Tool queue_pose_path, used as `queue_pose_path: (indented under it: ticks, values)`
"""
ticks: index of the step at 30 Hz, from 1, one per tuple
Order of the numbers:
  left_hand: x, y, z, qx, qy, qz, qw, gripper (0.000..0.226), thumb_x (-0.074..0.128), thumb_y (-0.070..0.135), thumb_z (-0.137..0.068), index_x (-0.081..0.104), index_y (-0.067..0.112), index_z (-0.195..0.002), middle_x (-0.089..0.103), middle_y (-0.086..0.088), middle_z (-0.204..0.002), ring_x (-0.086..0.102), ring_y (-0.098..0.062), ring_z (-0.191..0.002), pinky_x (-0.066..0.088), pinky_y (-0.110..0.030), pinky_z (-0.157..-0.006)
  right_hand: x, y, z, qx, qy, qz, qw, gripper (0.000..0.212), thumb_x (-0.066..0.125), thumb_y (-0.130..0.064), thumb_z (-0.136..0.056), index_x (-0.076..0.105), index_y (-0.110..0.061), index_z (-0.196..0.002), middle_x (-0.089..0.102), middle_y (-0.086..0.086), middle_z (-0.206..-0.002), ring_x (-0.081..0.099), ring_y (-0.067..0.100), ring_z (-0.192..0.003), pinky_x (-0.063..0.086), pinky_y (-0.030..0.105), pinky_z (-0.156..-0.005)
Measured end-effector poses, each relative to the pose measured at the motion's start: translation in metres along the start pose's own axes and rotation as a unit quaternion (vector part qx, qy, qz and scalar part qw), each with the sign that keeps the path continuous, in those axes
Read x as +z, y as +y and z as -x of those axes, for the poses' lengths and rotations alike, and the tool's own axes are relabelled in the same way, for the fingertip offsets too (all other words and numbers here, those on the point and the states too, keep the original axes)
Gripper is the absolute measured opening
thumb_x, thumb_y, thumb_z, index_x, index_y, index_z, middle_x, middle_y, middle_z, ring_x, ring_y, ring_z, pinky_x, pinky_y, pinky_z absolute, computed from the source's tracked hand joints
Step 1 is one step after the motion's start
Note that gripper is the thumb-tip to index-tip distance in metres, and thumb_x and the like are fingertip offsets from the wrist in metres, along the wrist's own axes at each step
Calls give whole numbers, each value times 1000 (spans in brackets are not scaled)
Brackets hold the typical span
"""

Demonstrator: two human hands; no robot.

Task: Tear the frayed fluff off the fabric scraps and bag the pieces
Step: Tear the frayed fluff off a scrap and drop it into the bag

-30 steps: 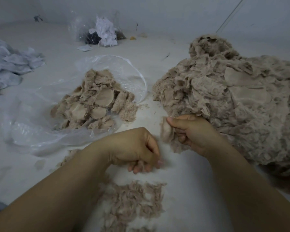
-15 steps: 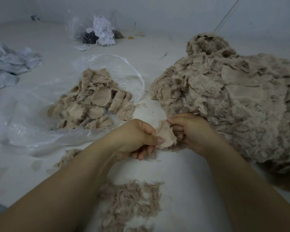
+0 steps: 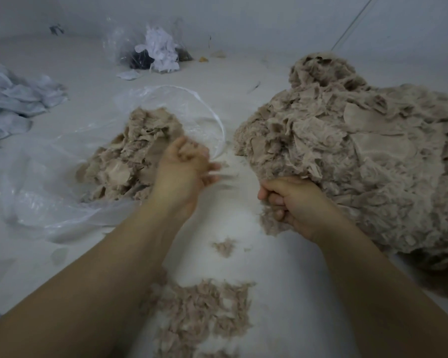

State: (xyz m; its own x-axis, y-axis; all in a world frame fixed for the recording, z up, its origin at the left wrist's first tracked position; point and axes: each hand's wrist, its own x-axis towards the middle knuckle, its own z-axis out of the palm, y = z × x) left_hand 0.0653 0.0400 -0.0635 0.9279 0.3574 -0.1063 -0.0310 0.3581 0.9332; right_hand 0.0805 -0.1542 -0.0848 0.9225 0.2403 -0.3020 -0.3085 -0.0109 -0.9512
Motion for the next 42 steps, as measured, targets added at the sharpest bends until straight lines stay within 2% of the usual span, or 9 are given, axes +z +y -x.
queue_pose_path:
  ticks: [4,9,14,17,22,27,30,35,42]
  values:
    - [17,-22,25,-34,-146,-311,938,2,68,9,-90,68,7,-91,63,-5,-57,53,-14,-38,38,-20,-37,1,-3,0,4,-8,-20,1000,41,54,-23,-97,57,-14,-57,27,-5,-44,27,7,-39,30,18,-40]
    - [27,-38,45,90,-215,-515,825,13,70,13,-85,63,9,-74,56,6,-58,55,-14,-48,48,-32,-47,-2,-4,1,2,-2,-75,997,44,54,-26,-98,53,-11,-56,26,-5,-44,25,6,-37,27,17,-36]
    - [11,-35,65,-46,-340,-503,794,33,73,30,-87,59,6,-70,55,-5,-40,56,-21,-32,36,-17,-35,-5,-3,-3,9,6,-98,995,41,55,-26,-97,54,-11,-59,28,-6,-45,26,4,-38,27,16,-36]
    - [18,-33,56,-2,-250,-507,825,40,79,41,-79,58,9,-89,61,-6,-64,56,-19,-38,37,-20,-34,-4,-3,-2,8,-5,-102,995,38,57,-24,-95,53,-12,-58,27,-5,-47,25,4,-38,26,15,-35]
    - [41,-42,45,111,-268,-606,741,32,77,37,-80,61,12,-91,61,-2,-79,60,-20,-73,45,-32,-60,-5,-5,0,8,-19,-117,993,41,56,-26,-96,55,-13,-58,26,-5,-48,24,4,-39,25,14,-36]
    - [38,-47,35,76,-255,-581,770,10,64,8,-85,66,4,-77,61,-9,-71,49,-10,-40,43,-25,-32,-6,-6,-1,9,-23,-122,992,45,52,-29,-99,56,-13,-57,25,-6,-47,23,4,-39,25,14,-35]
    - [36,-45,37,43,-237,-511,825,18,70,22,-86,60,9,-82,58,-7,-71,54,-11,-37,38,-23,-30,-4,-6,-1,13,-21,-122,992,47,52,-30,-99,57,-15,-54,24,-6,-48,24,4,-38,25,15,-35]
    - [52,-50,40,134,-258,-621,728,21,69,29,-84,55,15,-75,54,-1,-67,58,-23,-66,39,-31,-50,-2,-7,-2,13,-22,-136,990,50,51,-30,-100,57,-15,-52,25,-6,-46,23,4,-37,26,14,-35]
    - [32,-25,36,-47,-262,-538,800,28,53,-8,-86,63,9,-66,53,-19,-56,48,-25,-31,40,-25,-36,-4,-5,-3,18,-12,-125,992,45,51,-30,-100,54,-12,-59,26,-7,-45,24,3,-36,26,15,-34]
